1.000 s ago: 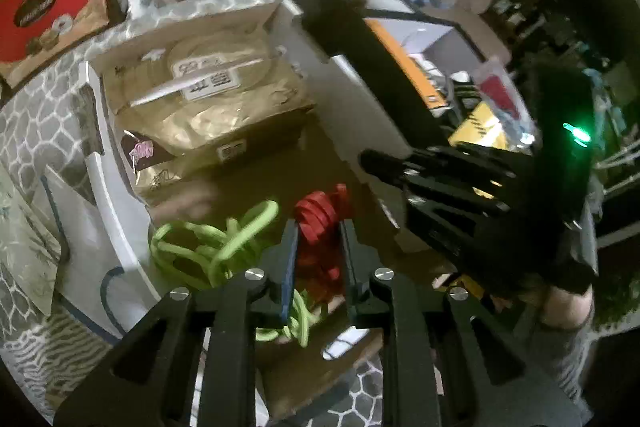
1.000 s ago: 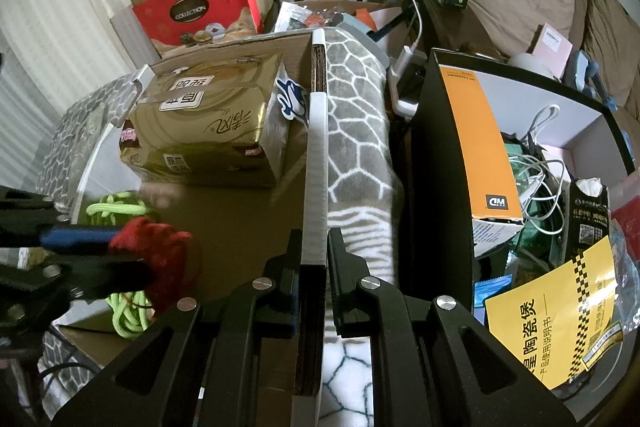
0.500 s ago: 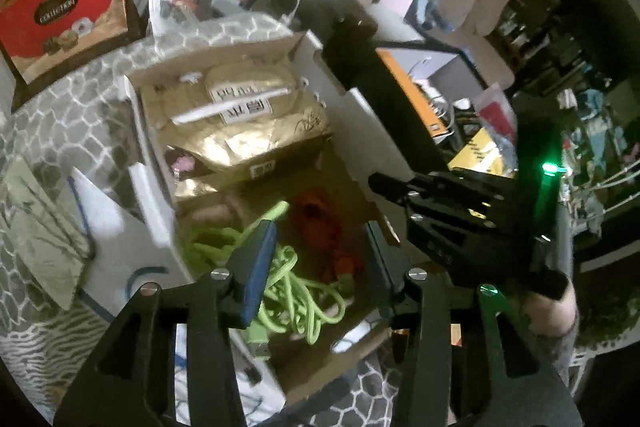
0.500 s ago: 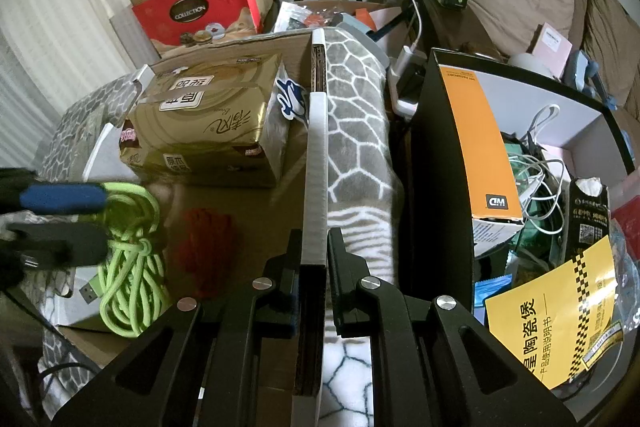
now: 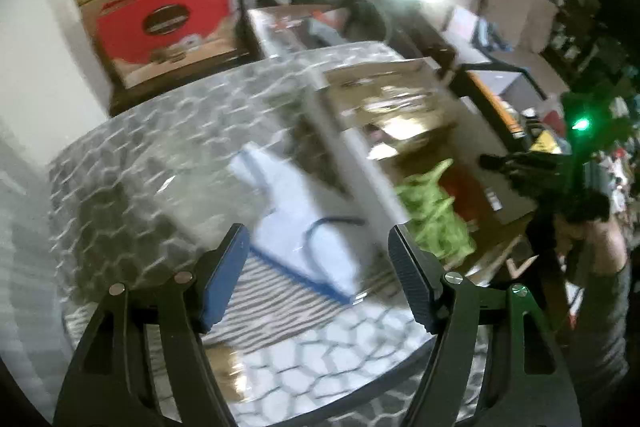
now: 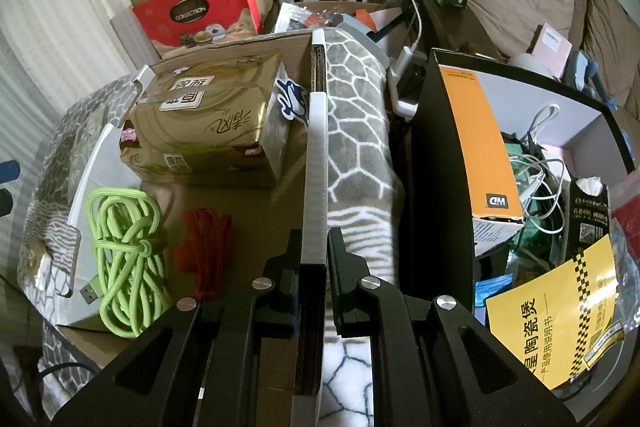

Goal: Organize objects
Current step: 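Move the left tool to the small gold packet and grasp it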

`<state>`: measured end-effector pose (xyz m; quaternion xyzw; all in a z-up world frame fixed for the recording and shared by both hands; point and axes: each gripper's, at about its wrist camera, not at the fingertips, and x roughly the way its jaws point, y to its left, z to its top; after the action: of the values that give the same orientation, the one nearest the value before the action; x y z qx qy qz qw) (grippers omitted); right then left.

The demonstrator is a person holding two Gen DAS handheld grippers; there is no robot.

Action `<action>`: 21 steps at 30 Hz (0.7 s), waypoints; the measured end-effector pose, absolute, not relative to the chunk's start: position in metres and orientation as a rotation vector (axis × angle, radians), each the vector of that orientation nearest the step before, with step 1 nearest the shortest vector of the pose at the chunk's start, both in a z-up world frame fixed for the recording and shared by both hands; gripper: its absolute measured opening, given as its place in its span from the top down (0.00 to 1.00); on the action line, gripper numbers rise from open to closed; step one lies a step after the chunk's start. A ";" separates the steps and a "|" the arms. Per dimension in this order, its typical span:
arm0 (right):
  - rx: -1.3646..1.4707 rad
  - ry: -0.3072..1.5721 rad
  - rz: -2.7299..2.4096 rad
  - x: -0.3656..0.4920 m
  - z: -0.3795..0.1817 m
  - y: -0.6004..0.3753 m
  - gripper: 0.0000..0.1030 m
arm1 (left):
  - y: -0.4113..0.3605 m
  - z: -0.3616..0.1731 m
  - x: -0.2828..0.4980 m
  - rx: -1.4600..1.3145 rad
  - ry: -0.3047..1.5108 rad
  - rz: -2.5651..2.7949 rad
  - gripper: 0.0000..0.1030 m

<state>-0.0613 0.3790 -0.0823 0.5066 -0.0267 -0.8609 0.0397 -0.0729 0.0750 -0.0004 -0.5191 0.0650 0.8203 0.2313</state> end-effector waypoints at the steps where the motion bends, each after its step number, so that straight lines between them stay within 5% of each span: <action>1: 1.552 -0.083 -2.639 -0.061 -0.082 0.378 0.90 | 0.065 -0.004 -0.072 -1.438 0.182 2.272 0.33; 8: 1.551 -0.083 -2.638 -0.061 -0.082 0.379 0.90 | 0.017 -0.026 -0.058 -1.496 0.196 2.347 0.24; 21: 1.550 -0.084 -2.635 -0.061 -0.082 0.377 0.90 | -0.041 -0.080 -0.030 -1.656 0.031 2.403 0.23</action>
<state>-0.0608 0.3772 -0.0822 0.5063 -0.0276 -0.8609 0.0415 -0.0298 -0.0415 -0.0795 -0.5640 0.0104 0.8182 0.1115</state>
